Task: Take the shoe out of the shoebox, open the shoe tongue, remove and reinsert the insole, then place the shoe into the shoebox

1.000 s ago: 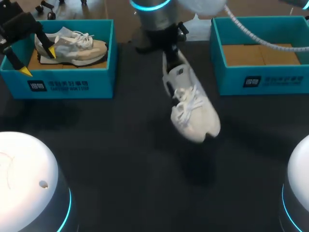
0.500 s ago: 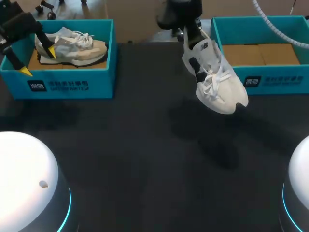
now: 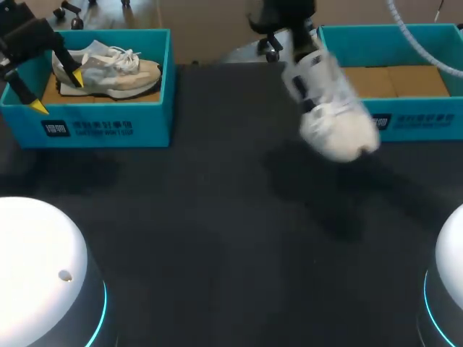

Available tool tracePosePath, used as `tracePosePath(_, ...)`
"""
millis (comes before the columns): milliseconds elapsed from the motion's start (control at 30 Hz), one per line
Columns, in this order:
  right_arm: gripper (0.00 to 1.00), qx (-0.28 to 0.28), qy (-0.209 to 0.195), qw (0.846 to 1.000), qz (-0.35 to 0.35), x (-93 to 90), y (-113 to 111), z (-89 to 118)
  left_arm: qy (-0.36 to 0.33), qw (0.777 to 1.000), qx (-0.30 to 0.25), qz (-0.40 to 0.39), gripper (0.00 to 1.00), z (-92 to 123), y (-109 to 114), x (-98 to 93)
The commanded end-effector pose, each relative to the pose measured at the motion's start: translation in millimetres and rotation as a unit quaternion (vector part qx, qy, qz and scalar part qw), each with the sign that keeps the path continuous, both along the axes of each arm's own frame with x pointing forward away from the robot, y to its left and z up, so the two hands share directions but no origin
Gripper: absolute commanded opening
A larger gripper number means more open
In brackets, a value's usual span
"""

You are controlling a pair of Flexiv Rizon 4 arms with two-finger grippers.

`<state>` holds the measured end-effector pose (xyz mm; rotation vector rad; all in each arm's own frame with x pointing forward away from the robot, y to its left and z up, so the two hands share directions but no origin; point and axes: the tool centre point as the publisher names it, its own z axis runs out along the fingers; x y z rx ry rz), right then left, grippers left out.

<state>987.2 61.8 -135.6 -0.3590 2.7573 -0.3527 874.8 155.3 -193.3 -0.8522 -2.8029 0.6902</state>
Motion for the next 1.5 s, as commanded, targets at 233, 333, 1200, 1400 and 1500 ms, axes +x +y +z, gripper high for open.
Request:
tracePosePath(233,0.0,0.035,-0.011,0.999,0.009,49.5,-90.6,32.8,0.0,1.0,0.001,0.0,1.0,0.2,0.3,-0.2)
tracePosePath(333,0.0,0.036,-0.017,0.999,-0.002,70.6,-107.6,41.3,0.0,1.0,0.001,0.0,1.0,0.2,0.3,-0.2)
tracePosePath(1200,0.0,0.036,-0.019,0.999,-0.004,134.1,-157.5,58.8,0.0,1.0,0.001,0.0,1.0,0.2,0.3,-0.2)
tracePosePath(1400,0.0,0.029,-0.004,0.999,-0.023,166.2,-183.5,59.3,0.0,1.0,0.001,0.0,1.0,0.2,0.3,-0.2)
tracePosePath(1500,0.0,0.029,-0.004,0.999,-0.023,166.2,-183.5,59.3,0.0,1.0,0.001,0.0,1.0,0.2,0.3,-0.2)
